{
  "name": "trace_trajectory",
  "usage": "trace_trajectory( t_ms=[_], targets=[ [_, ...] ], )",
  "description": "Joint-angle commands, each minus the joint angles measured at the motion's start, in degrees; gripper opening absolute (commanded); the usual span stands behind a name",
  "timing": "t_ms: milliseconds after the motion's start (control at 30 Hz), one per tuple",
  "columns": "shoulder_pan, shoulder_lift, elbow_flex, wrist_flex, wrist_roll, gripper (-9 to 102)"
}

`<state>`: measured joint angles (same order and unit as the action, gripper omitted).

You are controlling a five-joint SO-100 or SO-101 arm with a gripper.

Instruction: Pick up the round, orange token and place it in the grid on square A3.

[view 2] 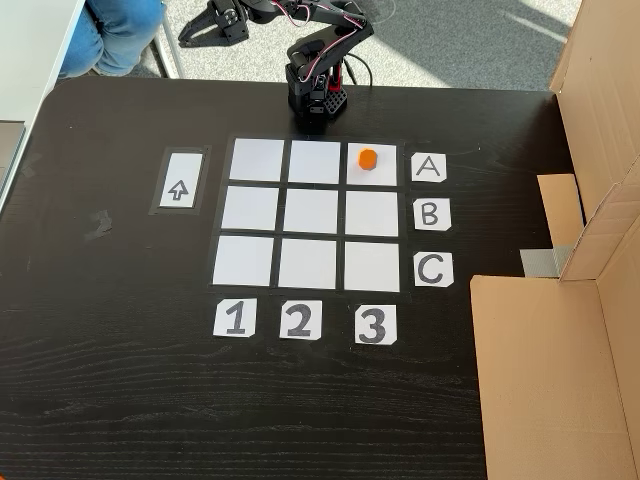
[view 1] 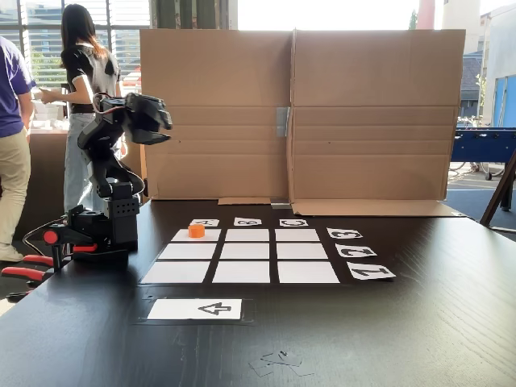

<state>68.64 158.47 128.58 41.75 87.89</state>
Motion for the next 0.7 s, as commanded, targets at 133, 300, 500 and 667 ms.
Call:
trace_trajectory(
  t_ms=[133, 300, 500, 667],
  targets=[
    [16.6, 15.5, 18.1, -1.4, 2.8, -1],
    [21.4, 25.8, 32.1, -0.7, 3.2, -1],
    [25.6, 32.2, 42.9, -0.3, 0.0, -1],
    [26.5, 32.2, 46.0, -0.1, -1.6, -1]
  ],
)
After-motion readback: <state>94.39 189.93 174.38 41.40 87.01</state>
